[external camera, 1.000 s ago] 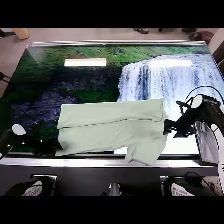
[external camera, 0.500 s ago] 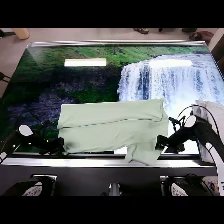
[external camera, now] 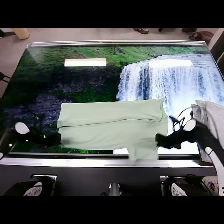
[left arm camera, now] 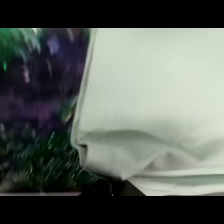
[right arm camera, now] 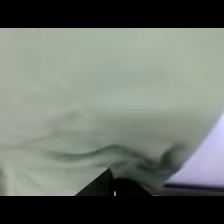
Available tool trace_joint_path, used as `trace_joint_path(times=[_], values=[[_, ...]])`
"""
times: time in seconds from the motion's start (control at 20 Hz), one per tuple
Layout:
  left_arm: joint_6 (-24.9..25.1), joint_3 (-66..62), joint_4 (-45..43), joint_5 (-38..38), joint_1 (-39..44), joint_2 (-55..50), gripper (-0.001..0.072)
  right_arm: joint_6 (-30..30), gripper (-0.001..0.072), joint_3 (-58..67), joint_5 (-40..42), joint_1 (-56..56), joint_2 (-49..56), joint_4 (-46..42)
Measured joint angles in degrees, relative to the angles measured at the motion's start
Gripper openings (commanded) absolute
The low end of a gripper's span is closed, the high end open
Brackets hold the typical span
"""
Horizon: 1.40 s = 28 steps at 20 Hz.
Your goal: Fold the shirts.
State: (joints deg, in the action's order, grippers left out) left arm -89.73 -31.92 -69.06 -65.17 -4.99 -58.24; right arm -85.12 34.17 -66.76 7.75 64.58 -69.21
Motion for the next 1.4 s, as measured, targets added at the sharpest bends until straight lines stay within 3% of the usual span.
trace_joint_path(times=[0.25, 0.6, 0.65, 0.7, 0.75, 0.8, 0.85, 0.95, 1.2, 1.4], values=[[0.61, -14.86, 0.85, -0.37, -0.28, -1.46, 0.0023, 0.04, 0.0024, 17.53, 0.39, -0.13, 2.29, 1.27], [-0.35, -36.00, 2.54, -0.02, -0.68, -24.37, 0.0027, -0.76, 0.0027, 39.01, 7.30, -0.17, 22.49, 7.10], [-0.52, -37.97, 3.52, -0.28, -0.70, -27.43, 0.0042, -0.76, 0.0028, 40.33, 8.22, -0.17, 24.98, 8.90], [-0.76, -39.30, 4.42, -0.39, -0.70, -29.90, 0.0198, -0.76, 0.0045, 41.22, 9.03, -0.17, 27.04, 10.78], [-1.20, -40.44, 5.40, -0.42, -0.70, -32.04, 0.0521, -0.81, 0.0237, 41.94, 10.03, -0.17, 28.96, 12.52], [-1.57, -41.18, 6.38, -0.42, -0.72, -33.66, 0.0683, -0.79, 0.0560, 42.38, 10.49, -0.15, 30.40, 13.64], [-1.79, -41.75, 6.93, -0.68, -0.74, -34.95, 0.0678, -0.63, 0.0708, 42.80, 10.93, -0.11, 31.41, 14.56], [-1.46, -42.77, 7.65, -1.57, -1.31, -36.04, 0.0677, 1.62, 0.0714, 44.09, 10.21, 0.63, 32.22, 15.21], [1.25, -43.98, 7.82, -4.20, -3.45, -32.98, 0.0675, 1.97, 0.0717, 46.42, 0.94, 6.05, 32.50, 4.63], [3.10, -44.15, 8.02, -5.31, -2.05, -28.81, 0.0675, 2.64, 0.0715, 45.55, -6.21, 6.69, 35.32, 6.23]])
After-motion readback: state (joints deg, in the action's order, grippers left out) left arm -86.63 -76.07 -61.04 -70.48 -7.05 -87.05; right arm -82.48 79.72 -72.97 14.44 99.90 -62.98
